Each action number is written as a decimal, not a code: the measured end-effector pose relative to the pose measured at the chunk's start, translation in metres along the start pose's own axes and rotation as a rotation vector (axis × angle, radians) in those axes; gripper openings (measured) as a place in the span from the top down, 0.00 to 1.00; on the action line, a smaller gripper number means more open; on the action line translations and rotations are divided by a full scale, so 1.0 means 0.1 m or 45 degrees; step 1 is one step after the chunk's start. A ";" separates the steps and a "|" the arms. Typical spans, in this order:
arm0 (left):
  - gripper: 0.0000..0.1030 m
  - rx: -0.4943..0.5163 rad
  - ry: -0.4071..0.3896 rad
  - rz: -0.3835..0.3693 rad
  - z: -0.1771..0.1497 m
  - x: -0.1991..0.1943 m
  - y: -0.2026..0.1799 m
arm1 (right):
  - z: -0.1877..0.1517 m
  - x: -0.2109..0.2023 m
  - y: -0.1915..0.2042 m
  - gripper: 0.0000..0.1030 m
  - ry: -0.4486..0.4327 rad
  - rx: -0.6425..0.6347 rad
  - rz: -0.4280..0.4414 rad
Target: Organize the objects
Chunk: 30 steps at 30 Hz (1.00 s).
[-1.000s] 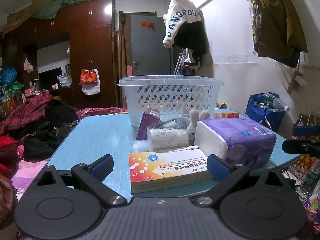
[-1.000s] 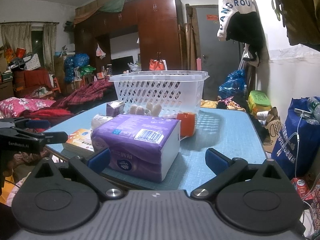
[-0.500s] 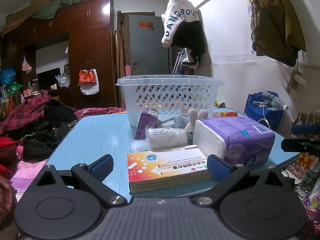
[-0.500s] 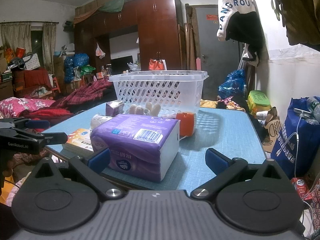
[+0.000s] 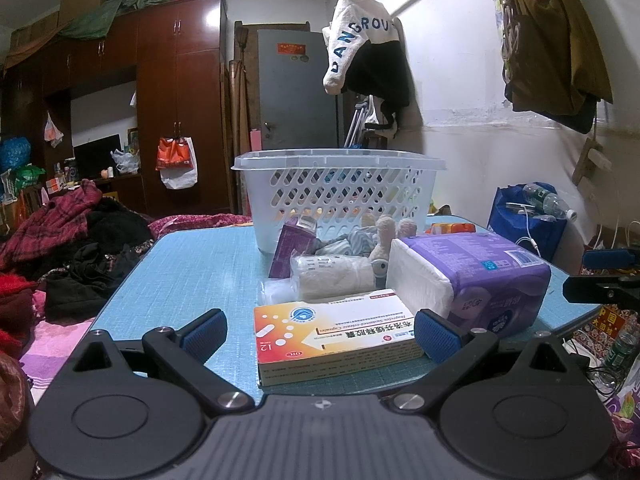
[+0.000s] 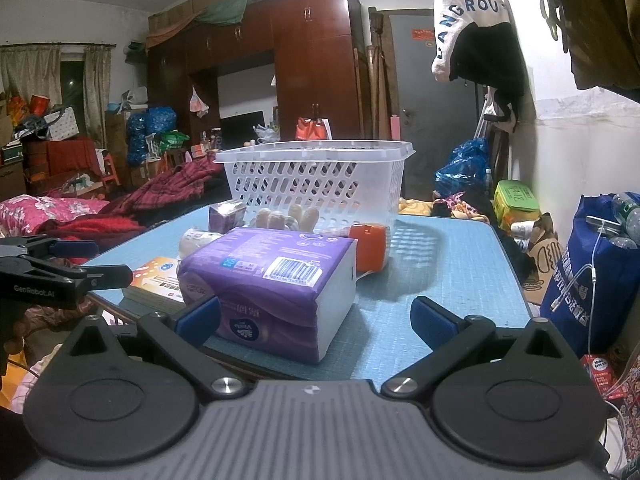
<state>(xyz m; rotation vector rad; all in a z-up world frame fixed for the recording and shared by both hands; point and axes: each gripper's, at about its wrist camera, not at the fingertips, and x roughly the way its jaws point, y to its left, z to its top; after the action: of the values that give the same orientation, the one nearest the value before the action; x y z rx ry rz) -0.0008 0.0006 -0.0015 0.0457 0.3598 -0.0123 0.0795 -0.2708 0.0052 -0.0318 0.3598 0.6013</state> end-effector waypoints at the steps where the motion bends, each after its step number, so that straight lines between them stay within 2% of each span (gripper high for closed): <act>1: 0.02 -0.001 0.001 0.000 0.00 0.00 0.00 | 0.00 0.00 0.00 0.00 0.000 0.000 -0.001; 30: 0.02 -0.001 0.005 0.000 0.02 0.00 -0.01 | 0.00 -0.01 -0.03 0.00 0.001 0.002 -0.001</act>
<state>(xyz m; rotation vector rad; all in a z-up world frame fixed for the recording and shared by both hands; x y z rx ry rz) 0.0003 -0.0003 0.0005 0.0453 0.3636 -0.0122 0.0802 -0.2734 0.0049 -0.0306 0.3613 0.6006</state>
